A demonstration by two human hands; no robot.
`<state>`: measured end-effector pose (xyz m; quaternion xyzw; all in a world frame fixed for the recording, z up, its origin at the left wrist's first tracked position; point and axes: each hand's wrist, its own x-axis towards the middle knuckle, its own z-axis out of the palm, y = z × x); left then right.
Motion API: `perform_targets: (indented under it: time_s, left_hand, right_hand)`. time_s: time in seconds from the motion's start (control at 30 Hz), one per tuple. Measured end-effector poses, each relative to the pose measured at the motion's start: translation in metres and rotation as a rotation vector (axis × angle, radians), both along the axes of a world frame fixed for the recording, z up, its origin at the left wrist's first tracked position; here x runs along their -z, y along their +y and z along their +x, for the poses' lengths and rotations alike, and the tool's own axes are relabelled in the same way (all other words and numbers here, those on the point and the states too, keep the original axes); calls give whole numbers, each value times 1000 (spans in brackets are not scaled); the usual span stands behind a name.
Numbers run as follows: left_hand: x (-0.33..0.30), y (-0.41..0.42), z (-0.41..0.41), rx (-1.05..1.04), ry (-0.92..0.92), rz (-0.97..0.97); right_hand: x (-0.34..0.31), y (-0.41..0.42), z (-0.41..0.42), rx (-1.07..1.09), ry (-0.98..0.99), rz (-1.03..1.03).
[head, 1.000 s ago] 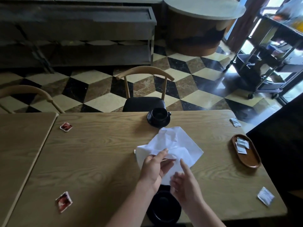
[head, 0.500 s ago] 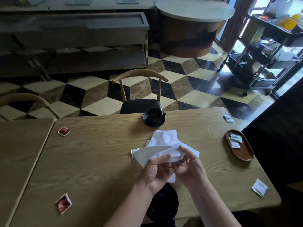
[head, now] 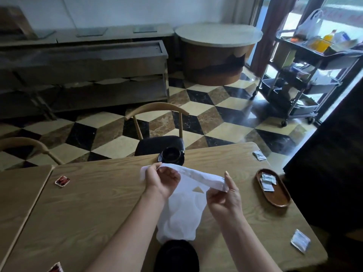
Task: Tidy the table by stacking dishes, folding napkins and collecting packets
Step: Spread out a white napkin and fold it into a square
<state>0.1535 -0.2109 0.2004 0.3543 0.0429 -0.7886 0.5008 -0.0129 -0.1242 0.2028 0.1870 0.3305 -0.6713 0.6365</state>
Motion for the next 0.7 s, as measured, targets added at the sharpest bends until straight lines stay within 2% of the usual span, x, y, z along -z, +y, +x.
perform_targets:
  time_s: [0.07, 0.23, 0.3, 0.53, 0.7]
  left_hand:
    - [-5, -6, -3, -28, -25, -45]
    - [-22, -16, 9, -59, -413, -162]
    - [-33, -19, 24, -105, -501, -199]
    - [-92, -25, 103, -205, -411, -432]
    - [-107, -14, 197, -307, -332, -406]
  right_hand:
    - [0, -4, -6, 21, -43, -51]
    - [-17, -23, -15, 74, -9, -290]
    - [-31, -34, -12, 51, 3, -384]
    - [-89, -62, 45, -137, 33, -636]
    - [-102, -62, 110, -300, 88, -728]
